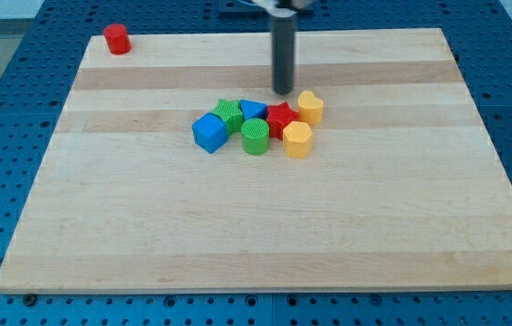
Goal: Push the yellow heart into the yellow hexagon
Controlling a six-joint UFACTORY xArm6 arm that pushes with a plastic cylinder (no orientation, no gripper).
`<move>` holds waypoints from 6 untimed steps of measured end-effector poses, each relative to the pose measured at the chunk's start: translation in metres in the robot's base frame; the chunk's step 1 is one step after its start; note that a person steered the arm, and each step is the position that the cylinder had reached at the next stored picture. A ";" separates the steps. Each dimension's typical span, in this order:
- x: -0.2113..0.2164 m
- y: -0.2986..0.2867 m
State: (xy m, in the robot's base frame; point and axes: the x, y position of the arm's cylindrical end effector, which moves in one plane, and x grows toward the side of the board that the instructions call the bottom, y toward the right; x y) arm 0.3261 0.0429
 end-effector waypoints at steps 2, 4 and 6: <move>0.008 0.024; 0.044 0.024; 0.048 0.023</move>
